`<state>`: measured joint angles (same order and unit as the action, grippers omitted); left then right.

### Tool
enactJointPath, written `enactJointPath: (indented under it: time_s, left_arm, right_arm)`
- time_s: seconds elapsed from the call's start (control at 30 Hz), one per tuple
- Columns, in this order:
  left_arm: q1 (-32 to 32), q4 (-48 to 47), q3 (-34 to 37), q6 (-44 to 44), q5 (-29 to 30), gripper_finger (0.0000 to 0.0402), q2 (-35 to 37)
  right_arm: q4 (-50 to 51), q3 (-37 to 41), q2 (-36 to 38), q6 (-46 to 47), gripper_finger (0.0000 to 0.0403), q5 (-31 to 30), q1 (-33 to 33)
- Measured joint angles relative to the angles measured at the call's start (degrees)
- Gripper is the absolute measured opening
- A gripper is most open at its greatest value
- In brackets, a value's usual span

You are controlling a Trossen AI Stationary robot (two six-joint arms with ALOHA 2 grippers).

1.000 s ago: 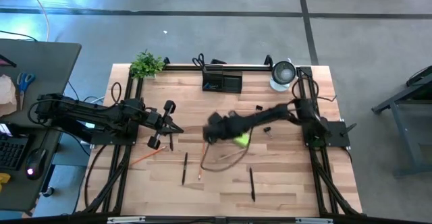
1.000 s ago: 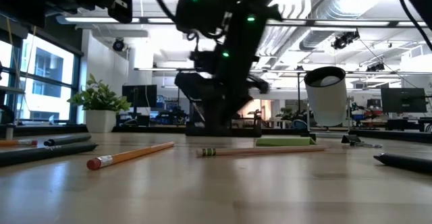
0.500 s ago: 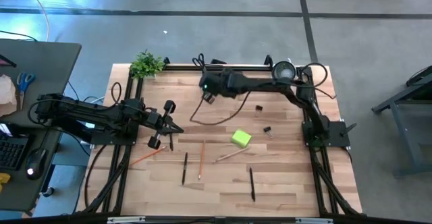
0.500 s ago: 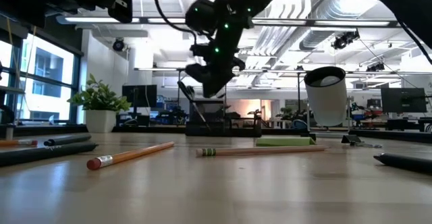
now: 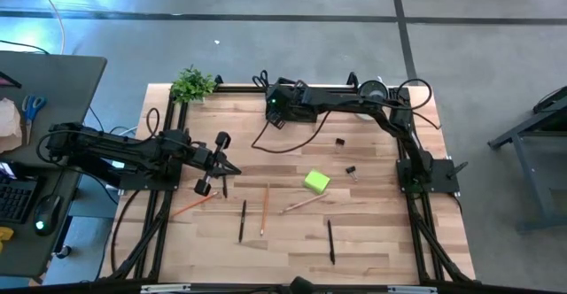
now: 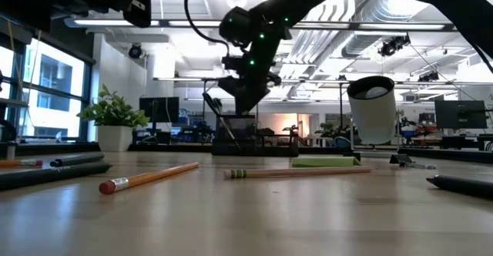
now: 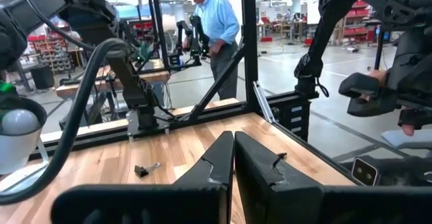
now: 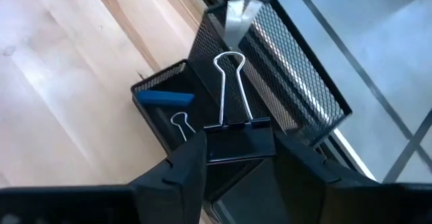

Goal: Pick and place office supplies into organizer
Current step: Put the black binder clip into the black desk organizer

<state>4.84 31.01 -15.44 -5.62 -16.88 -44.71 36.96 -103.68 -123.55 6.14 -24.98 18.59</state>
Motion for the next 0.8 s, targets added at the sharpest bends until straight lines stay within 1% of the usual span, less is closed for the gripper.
enactJointPath:
  time_s: [0.17, 0.23, 0.37, 0.47, 0.53, 0.73, 0.8]
  left_arm:
    - [0.0, -0.7, 0.0, 0.1, 0.3, 0.001, 0.0]
    - [0.0, -0.7, 0.0, 0.3, 1.3, 0.0014, 0.0]
    - [0.0, -0.7, 0.0, 0.3, 2.1, 0.0024, 0.0]
    - [0.0, -0.7, 0.0, 0.3, 2.3, 0.0031, 0.0]
    - [0.0, -1.5, 0.0, 0.0, 2.3, 0.0035, 0.0]
    - [0.0, -3.9, 0.0, -0.6, 2.6, 0.0042, 0.0]
    - [0.0, -4.0, 0.0, -0.4, 2.6, 0.0042, 0.0]
  right_arm:
    - [-1.2, 0.0, 0.0, -0.2, 0.0177, 0.0, -0.2]
    - [-1.0, 0.0, 0.0, -0.2, 0.0192, -0.3, -0.2]
    - [0.8, 0.0, 0.0, -0.7, 0.0212, -3.8, -0.5]
    - [2.9, 0.0, 0.1, -1.0, 0.0216, -4.6, -0.7]
    - [7.2, -0.4, 0.1, 0.5, 0.0216, -4.0, -1.2]
    - [26.2, -1.4, 0.2, 7.8, 0.0205, -3.4, -4.6]
    - [30.6, -1.4, 0.5, 11.0, 0.0202, -1.9, -5.8]
